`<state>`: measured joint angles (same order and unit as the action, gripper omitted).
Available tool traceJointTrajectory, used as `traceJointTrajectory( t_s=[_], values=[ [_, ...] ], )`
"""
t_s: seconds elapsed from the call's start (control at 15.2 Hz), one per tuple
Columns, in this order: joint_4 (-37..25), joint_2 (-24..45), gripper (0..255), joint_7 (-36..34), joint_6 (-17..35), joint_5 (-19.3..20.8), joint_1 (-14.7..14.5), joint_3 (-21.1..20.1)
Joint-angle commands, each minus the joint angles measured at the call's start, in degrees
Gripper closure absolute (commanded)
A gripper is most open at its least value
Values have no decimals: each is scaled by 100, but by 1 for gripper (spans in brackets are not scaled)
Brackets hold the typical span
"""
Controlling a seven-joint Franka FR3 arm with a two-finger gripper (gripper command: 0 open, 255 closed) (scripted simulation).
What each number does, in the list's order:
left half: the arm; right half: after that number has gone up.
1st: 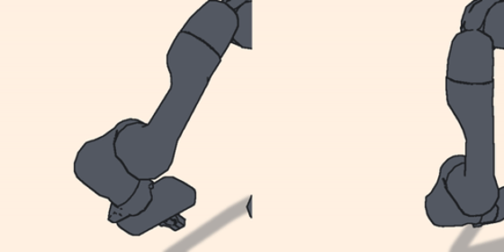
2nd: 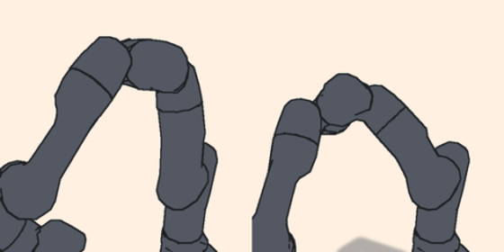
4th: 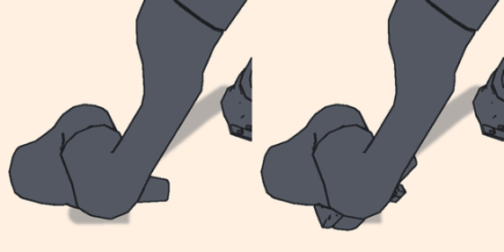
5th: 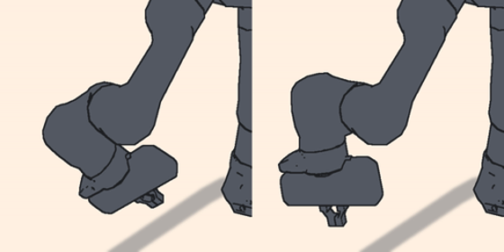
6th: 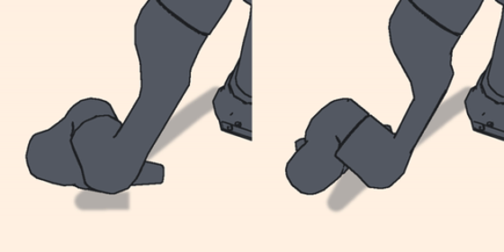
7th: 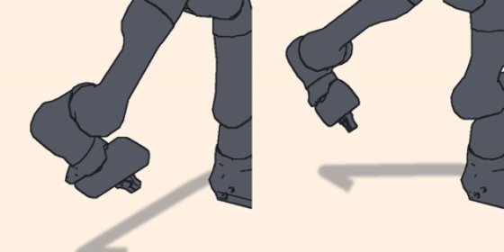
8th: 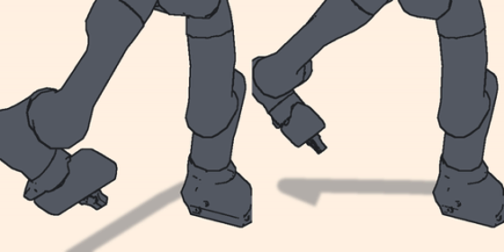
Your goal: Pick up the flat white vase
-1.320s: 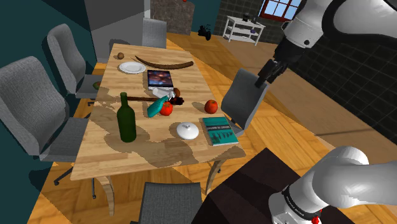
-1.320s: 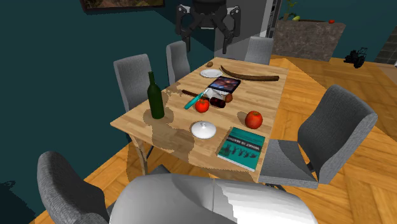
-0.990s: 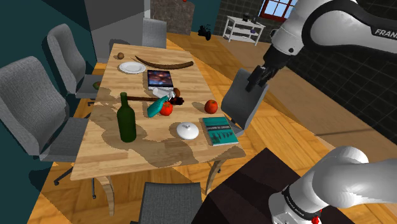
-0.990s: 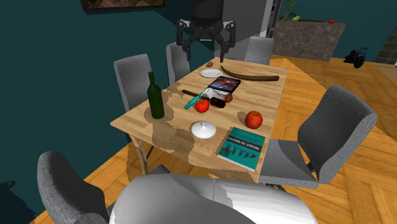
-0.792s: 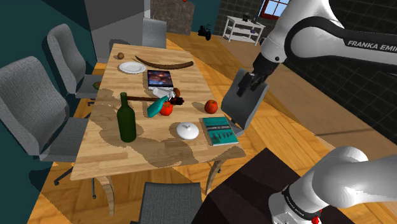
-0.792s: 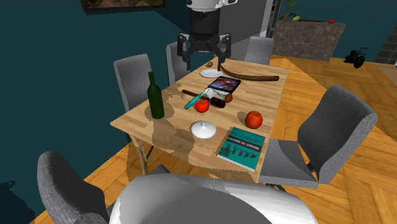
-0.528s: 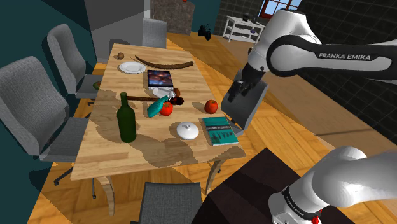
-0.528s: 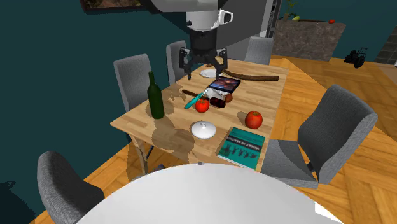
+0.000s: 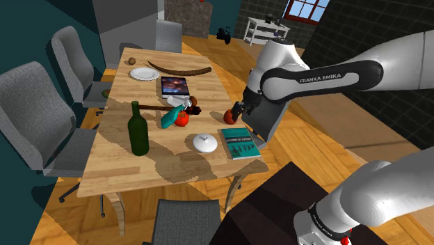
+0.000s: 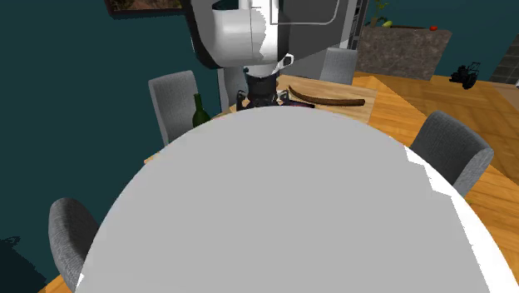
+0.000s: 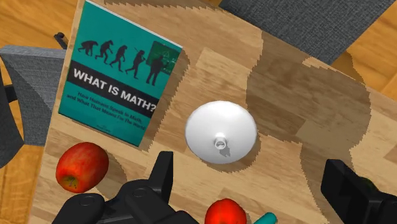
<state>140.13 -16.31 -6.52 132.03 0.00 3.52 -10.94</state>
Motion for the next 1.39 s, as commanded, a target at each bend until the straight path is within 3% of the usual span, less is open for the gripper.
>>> traceJointTrajectory(
  t_s=[0.0,0.53,0.92,1.32],
  values=[
    [-151,503,0,-143,339,168,67,-66],
    [-841,2336,0,-983,1341,1159,148,-128],
    [-1689,3717,0,-1587,1758,1896,-80,160],
    [-2785,5073,0,-1917,1949,2277,-372,501]
  ],
)
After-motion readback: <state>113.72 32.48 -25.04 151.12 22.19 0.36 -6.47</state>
